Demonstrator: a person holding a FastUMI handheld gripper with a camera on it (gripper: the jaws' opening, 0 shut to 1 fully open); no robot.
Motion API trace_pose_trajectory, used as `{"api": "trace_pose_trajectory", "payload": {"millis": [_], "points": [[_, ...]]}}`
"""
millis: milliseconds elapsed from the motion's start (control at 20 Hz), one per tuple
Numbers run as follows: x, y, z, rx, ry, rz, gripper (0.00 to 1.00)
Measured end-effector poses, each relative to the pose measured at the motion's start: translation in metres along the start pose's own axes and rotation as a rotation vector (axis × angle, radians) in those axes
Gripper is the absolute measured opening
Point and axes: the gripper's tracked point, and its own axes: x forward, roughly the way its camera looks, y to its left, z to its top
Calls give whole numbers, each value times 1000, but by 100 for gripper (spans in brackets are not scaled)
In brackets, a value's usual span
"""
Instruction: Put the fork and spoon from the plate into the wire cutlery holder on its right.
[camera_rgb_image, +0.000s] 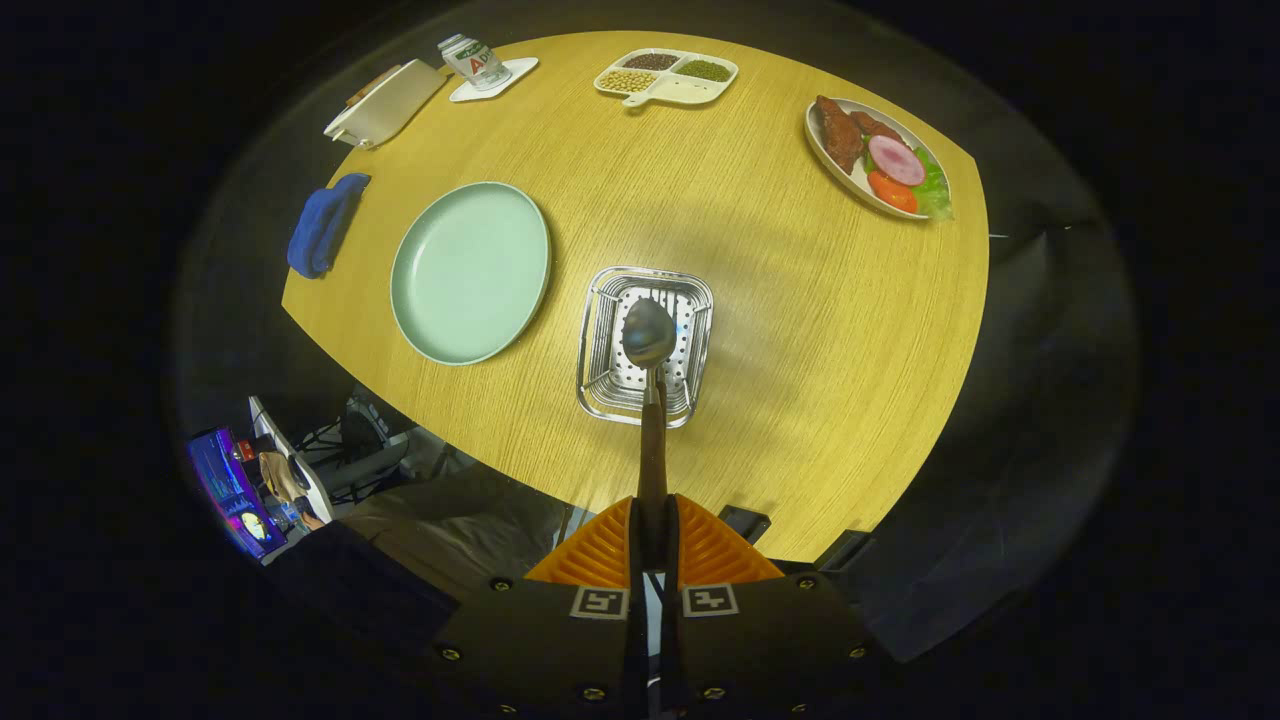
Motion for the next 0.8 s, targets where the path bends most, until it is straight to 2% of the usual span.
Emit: {"api": "trace_pose_trajectory", "payload": {"millis": [550,800], "points": [[3,7,9,-63,72,-51,10],[-3,12,19,-64,56,-67,12]]}}
